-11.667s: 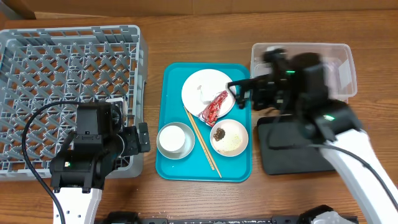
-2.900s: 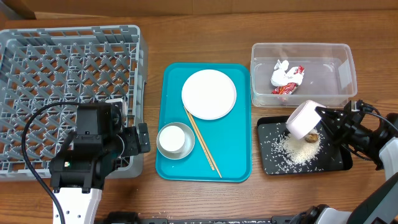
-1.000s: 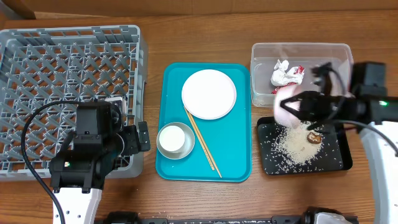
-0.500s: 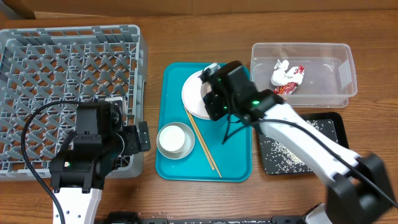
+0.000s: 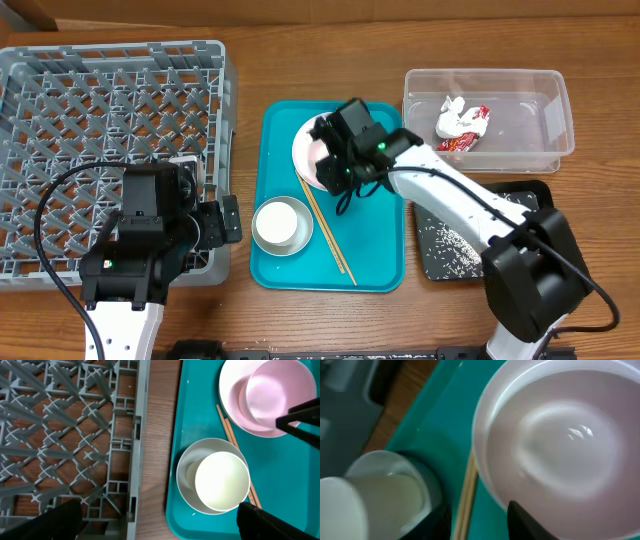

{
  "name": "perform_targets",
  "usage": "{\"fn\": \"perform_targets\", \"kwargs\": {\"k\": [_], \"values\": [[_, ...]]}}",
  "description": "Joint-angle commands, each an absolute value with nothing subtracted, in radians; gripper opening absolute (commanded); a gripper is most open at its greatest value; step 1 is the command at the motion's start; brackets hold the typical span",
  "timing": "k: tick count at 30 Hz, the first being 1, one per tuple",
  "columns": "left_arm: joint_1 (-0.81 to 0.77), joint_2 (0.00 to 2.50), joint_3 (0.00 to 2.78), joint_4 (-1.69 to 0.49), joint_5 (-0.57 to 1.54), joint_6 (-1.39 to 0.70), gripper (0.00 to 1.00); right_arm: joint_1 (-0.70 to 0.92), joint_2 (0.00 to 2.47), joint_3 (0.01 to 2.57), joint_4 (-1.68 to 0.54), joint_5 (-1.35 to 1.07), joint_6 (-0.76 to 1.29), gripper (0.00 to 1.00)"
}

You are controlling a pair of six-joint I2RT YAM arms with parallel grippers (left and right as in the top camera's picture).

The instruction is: Sort waste into correct bins and load items into the dishwasher

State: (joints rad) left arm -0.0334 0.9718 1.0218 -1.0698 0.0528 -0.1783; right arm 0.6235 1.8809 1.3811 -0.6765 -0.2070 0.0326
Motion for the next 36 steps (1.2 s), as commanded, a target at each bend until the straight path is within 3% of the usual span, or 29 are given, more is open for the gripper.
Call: {"fn": "perform_targets", "kwargs": {"k": [1, 7, 18, 21, 24, 26, 28, 34, 36], "values": [[-0.039, 0.969, 1.045, -1.066, 0.068, -0.188, 1.00, 0.649, 1.848, 1.505, -0.764, -0.366, 0.112, 0.39], [-0.039, 0.969, 1.045, -1.066, 0.068, -0.188, 1.00, 0.727, 1.848, 1.493, -0.818, -0.377, 0.195, 0.41], [-0.039, 0.969, 1.045, -1.069, 0.068, -0.188, 1.00, 0.825, 1.860, 1.393, -0.787, -0.161, 0.368, 0.40], [-0.039, 0.969, 1.045, -1.069, 0.068, -0.188, 1.00, 0.826, 1.860, 1.371, -0.765, -0.162, 0.369, 0.26], [-0.039, 0.969, 1.045, -1.072, 0.071, -0.188, 1.00, 0.826, 1.860, 1.346, -0.750, -0.161, 0.376, 0.24], [-0.039, 0.969, 1.045, -1.073, 0.071, -0.188, 1.00, 0.826, 1.860, 1.341, -0.756, -0.162, 0.376, 0.12], [-0.039, 0.969, 1.045, -1.073, 0.071, -0.188, 1.00, 0.825, 1.860, 1.341, -0.752, -0.161, 0.376, 0.05], [-0.039, 0.969, 1.045, -1.073, 0.072, -0.188, 1.00, 0.775, 1.821, 1.429, -0.815, -0.161, 0.375, 0.04], [-0.040, 0.969, 1.045, -1.058, 0.141, -0.188, 1.00, 0.677, 1.725, 1.494, -0.850, -0.163, 0.388, 0.04]]}}
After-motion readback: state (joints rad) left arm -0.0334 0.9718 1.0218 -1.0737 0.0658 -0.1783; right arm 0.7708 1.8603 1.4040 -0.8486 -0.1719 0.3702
